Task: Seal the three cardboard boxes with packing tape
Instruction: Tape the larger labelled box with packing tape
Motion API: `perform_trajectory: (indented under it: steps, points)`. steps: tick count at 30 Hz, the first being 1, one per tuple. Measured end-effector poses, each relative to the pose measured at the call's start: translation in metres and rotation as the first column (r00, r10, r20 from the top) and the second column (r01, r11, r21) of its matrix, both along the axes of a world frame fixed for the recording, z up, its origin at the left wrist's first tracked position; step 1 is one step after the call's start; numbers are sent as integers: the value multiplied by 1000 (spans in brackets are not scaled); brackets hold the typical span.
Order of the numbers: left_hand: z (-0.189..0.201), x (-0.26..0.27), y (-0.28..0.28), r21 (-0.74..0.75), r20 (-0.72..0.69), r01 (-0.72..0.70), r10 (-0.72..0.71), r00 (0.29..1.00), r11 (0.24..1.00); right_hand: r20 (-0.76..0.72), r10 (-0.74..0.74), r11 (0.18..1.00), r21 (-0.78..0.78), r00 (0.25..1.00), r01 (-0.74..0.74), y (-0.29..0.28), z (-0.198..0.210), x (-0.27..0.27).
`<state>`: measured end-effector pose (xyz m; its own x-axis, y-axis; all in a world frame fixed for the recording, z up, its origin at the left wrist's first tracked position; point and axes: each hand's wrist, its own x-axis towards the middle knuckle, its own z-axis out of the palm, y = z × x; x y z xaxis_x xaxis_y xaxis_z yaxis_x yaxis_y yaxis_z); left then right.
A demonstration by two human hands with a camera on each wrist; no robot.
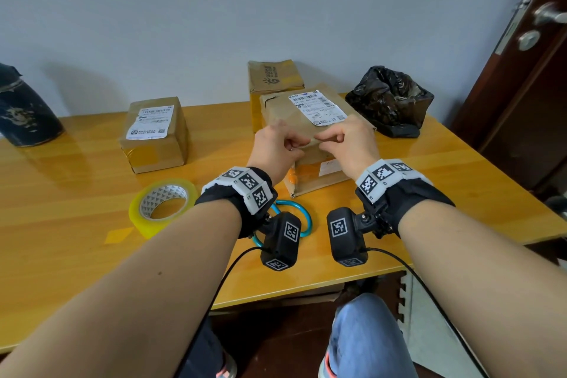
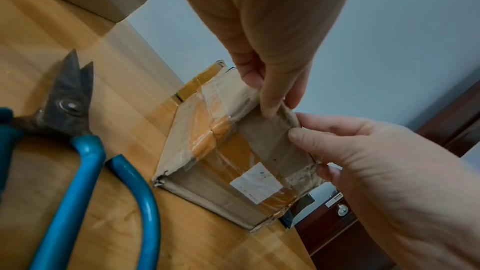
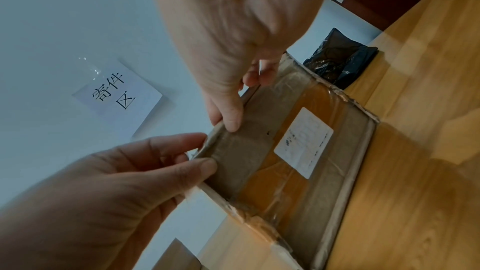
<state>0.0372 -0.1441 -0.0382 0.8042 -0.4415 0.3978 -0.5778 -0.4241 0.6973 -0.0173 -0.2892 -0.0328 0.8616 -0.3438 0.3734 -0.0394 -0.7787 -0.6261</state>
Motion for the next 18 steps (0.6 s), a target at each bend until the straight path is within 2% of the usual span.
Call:
perform_trajectory:
  steps: [12,18]
  points:
    - [5,-8,6,90,-85,12,-5,996,996,-82,-1,995,-104,997,-8,2,9,0]
    - [8,-9,7,2,-102,-18,18,995,1000,-112,50,934,-347,992,-86,12,16,2]
